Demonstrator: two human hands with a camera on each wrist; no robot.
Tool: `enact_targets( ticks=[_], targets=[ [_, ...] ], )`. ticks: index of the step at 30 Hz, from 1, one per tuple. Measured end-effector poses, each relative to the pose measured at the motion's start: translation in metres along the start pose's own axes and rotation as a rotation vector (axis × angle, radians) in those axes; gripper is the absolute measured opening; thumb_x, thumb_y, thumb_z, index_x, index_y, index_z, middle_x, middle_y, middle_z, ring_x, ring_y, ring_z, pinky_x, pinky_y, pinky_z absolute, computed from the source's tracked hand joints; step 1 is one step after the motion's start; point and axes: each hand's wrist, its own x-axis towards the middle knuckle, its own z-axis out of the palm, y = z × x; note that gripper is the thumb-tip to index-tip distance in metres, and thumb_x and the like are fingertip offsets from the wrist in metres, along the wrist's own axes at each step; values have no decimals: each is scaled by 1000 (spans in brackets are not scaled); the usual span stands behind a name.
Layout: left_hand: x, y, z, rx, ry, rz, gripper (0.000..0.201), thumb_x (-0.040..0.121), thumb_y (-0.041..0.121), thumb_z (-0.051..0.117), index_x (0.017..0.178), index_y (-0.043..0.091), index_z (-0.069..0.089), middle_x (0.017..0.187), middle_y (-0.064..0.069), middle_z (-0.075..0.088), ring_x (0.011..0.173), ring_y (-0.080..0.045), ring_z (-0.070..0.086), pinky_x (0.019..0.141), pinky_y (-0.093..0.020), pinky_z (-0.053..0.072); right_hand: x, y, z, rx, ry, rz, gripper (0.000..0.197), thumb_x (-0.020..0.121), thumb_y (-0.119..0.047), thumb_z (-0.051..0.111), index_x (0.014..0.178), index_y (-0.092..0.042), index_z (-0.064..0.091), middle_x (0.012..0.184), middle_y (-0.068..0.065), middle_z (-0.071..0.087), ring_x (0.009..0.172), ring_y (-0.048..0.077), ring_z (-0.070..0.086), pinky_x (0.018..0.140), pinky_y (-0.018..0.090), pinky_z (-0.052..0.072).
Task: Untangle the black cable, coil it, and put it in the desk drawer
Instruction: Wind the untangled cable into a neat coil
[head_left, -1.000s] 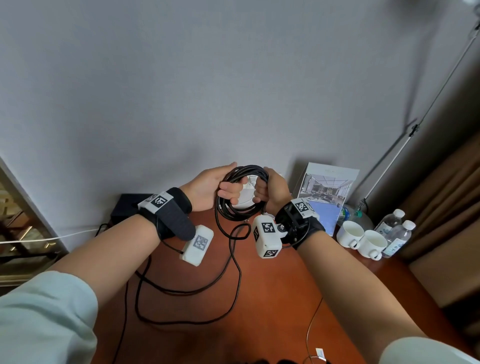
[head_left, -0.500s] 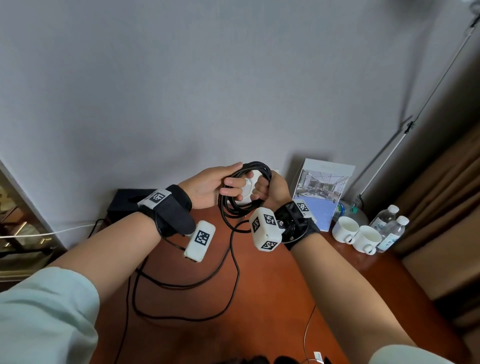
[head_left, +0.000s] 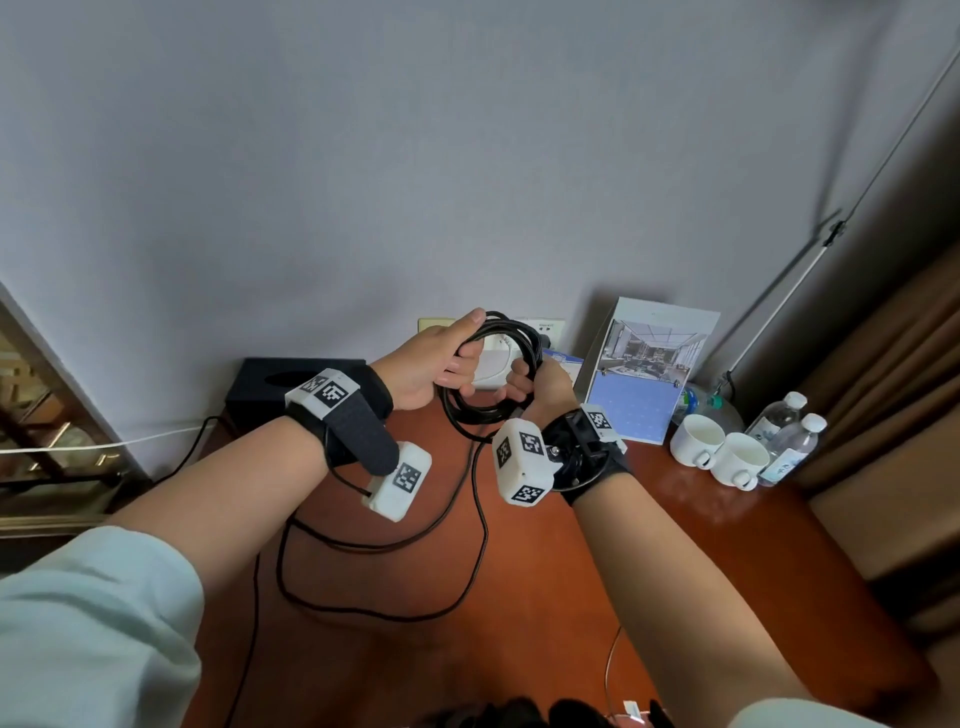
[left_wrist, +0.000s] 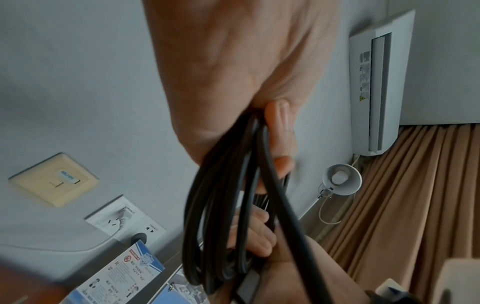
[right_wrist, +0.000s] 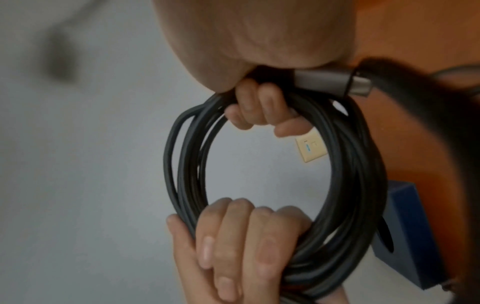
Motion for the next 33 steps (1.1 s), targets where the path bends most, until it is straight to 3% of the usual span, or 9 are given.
enact_targets(
  ticks=[4, 12, 15, 18, 21, 23, 27, 30, 33],
  targets=[
    [-1, 3, -1, -1, 27, -11, 52, 98, 52, 36, 58, 19, 31, 47, 7, 22, 38, -9, 21, 46, -20, 40, -1, 1, 1, -71, -40, -17, 58, 99, -48, 29, 54, -13, 41, 36, 0, 30, 30, 16, 29, 40, 19, 34],
    [1, 16, 0, 79, 28, -30, 51, 97, 52, 38, 59, 20, 29, 46, 7, 21, 39, -10, 17, 50, -21, 41, -17, -9, 17, -176, 48, -281, 62, 99, -51, 30, 57, -10, 48, 41, 1, 36, 36, 16, 32, 46, 23, 32],
    [-1, 21, -1, 179, 13, -26, 52, 98, 51, 38, 57, 20, 26, 46, 8, 21, 40, -11, 16, 46, -17, 41, -18, -15, 22, -405, 42, -444, 65, 99, -53, 29, 58, -10, 54, 49, 4, 42, 42, 18, 38, 48, 25, 38],
    [0, 21, -2, 290, -8, -28, 53, 98, 50, 40, 56, 20, 28, 47, 7, 21, 40, -11, 17, 47, -18, 40, -20, -22, 27, -724, -24, -588, 60, 97, -53, 39, 56, -13, 55, 47, -1, 49, 44, 16, 45, 56, 30, 47],
    [-1, 21, -4, 325, -38, -34, 47, 98, 49, 40, 66, 15, 35, 54, 4, 20, 43, -11, 16, 47, -19, 36, -23, -28, 35, -944, -99, -625, 60, 94, -54, 44, 49, -17, 55, 44, -6, 53, 46, 17, 48, 60, 37, 50],
    [-3, 23, -3, 314, -63, -22, 45, 98, 49, 40, 69, 14, 38, 56, 2, 20, 43, -12, 17, 52, -20, 40, -22, -31, 39, -985, -88, -620, 63, 96, -51, 42, 45, -15, 48, 38, -6, 47, 45, 19, 45, 55, 32, 43],
    [-7, 24, -5, 129, -120, 11, 42, 98, 46, 41, 76, 12, 49, 54, 4, 24, 46, -11, 25, 65, -25, 41, -16, -33, 41, -883, -8, -608, 51, 97, -36, 38, 55, -8, 44, 46, 5, 45, 43, 23, 39, 54, 33, 37],
    [-8, 17, -12, -6, -171, 25, 35, 99, 40, 43, 78, 13, 51, 55, 6, 33, 52, -13, 38, 77, -27, 45, -12, -34, 36, -563, 42, -451, 40, 96, -25, 37, 59, -10, 40, 37, -4, 41, 38, 17, 31, 46, 27, 31],
    [-6, 9, -17, -87, -219, 44, 24, 100, 23, 47, 79, 12, 50, 62, 6, 46, 67, -16, 53, 84, -31, 50, -7, -31, 33, -303, 60, -316, 35, 89, -18, 34, 54, -15, 32, 37, -6, 33, 34, 13, 20, 43, 22, 22]
  ],
)
